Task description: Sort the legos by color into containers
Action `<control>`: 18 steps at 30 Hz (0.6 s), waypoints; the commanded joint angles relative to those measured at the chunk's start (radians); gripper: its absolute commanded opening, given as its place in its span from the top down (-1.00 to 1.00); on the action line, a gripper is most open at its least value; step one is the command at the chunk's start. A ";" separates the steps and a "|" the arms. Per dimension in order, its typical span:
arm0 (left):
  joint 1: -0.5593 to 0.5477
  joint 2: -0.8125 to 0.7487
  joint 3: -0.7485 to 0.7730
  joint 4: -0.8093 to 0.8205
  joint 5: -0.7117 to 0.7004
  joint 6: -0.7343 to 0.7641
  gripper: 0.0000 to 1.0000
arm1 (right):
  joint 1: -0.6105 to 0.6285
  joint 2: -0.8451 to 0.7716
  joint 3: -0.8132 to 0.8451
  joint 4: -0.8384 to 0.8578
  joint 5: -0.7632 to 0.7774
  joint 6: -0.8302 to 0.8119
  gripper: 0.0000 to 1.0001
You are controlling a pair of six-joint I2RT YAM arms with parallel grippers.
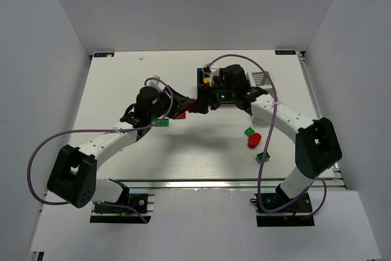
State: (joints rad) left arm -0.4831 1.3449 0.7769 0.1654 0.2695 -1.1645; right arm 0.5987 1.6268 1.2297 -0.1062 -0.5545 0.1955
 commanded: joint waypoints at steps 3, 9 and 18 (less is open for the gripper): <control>-0.008 -0.032 0.021 0.034 0.003 0.000 0.60 | 0.007 0.001 0.047 0.030 0.005 0.001 -0.22; -0.008 -0.053 0.018 0.037 -0.010 0.015 0.01 | 0.007 0.007 0.060 0.043 -0.015 0.010 0.71; -0.003 -0.161 0.062 -0.015 -0.096 0.184 -0.82 | -0.077 -0.030 0.076 0.022 -0.093 0.028 1.00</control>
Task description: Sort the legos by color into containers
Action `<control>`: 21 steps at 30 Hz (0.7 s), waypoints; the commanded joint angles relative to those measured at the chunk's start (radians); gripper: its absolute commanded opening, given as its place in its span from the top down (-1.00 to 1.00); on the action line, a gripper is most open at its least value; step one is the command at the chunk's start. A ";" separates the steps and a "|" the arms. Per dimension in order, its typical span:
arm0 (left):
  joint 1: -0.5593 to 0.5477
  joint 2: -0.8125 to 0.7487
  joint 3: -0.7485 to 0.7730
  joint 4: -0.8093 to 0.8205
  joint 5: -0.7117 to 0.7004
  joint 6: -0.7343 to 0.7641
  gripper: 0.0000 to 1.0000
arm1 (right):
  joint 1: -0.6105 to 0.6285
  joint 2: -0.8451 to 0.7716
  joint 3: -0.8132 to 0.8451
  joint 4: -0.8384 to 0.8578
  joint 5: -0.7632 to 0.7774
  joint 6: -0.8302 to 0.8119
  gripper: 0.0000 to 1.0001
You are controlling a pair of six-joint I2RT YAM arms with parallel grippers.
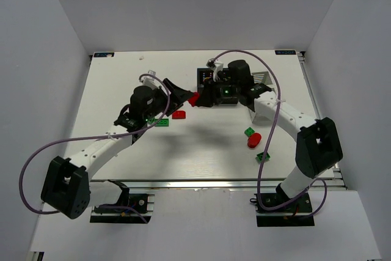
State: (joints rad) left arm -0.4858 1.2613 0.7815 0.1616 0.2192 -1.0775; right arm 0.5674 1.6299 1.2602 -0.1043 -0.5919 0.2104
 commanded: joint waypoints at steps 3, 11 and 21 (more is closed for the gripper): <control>0.006 -0.128 0.082 -0.039 -0.081 0.184 -0.96 | -0.107 -0.050 0.048 0.018 -0.161 0.000 1.00; 0.009 -0.250 0.018 0.136 -0.078 0.317 -0.96 | -0.282 -0.105 -0.022 0.302 -0.690 0.076 1.00; 0.012 -0.105 0.136 0.148 0.054 0.240 -0.88 | -0.261 -0.211 0.017 0.042 -0.518 -0.315 1.00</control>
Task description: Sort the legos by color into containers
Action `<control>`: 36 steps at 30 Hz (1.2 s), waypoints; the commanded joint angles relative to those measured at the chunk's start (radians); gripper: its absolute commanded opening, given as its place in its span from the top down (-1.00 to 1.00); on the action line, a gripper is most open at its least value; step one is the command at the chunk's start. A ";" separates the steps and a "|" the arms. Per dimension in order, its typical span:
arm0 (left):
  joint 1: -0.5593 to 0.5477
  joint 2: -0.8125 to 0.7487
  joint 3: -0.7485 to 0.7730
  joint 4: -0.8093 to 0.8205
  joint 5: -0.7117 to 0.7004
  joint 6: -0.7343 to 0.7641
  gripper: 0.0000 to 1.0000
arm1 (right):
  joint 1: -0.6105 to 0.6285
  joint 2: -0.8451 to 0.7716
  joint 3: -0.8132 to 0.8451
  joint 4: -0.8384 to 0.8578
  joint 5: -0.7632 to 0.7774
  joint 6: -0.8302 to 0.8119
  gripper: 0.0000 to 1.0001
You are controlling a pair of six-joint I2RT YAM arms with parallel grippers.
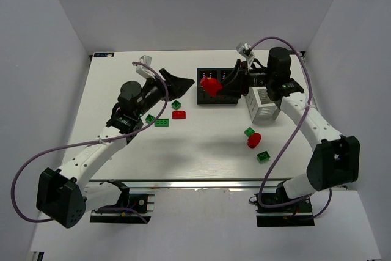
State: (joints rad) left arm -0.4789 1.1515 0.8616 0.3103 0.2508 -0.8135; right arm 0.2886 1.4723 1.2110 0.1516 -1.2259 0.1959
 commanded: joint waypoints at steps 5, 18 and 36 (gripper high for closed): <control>0.005 0.022 0.059 0.032 0.044 -0.079 -0.85 | 0.040 -0.098 0.050 -0.281 0.323 -0.475 1.00; 0.003 0.115 0.073 0.066 0.122 -0.157 -0.85 | 0.127 -0.118 0.030 -0.282 0.448 -0.612 1.00; 0.003 0.200 0.094 0.102 0.177 -0.191 -0.26 | 0.213 -0.115 0.021 -0.296 0.525 -0.665 1.00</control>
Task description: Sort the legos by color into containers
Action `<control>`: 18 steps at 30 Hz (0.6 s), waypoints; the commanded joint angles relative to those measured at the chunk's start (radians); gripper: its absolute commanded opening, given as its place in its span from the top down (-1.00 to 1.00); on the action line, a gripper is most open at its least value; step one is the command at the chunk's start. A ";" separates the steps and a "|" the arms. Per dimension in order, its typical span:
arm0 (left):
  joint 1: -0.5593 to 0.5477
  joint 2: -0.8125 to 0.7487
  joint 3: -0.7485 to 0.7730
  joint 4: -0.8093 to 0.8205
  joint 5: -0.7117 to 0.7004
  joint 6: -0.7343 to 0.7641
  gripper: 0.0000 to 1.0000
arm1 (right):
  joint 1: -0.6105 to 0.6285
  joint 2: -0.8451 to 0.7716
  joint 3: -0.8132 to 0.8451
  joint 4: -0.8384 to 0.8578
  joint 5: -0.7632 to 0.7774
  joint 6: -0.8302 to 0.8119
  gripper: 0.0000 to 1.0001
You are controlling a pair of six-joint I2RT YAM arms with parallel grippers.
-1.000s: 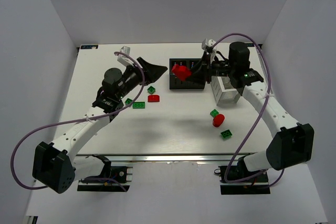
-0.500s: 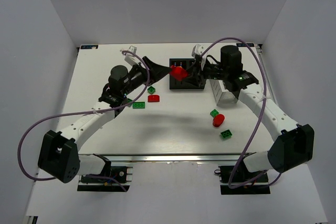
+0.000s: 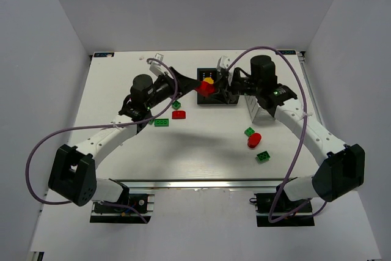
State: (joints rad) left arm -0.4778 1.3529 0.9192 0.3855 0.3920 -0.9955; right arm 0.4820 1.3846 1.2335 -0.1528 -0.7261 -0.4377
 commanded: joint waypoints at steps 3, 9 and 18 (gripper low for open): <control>0.002 0.008 0.041 0.023 0.047 -0.008 -0.19 | 0.032 -0.032 -0.006 0.009 0.045 -0.044 1.00; 0.002 0.003 0.037 0.013 0.044 -0.008 0.25 | 0.033 -0.044 -0.019 0.012 0.077 -0.047 1.00; 0.004 -0.017 0.004 0.023 0.010 -0.022 0.77 | 0.030 -0.088 -0.069 0.030 0.099 -0.026 1.00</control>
State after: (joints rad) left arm -0.4801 1.3705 0.9245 0.3885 0.4103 -1.0218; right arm 0.5156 1.3342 1.1767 -0.1474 -0.6449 -0.4732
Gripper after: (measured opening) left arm 0.399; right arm 0.429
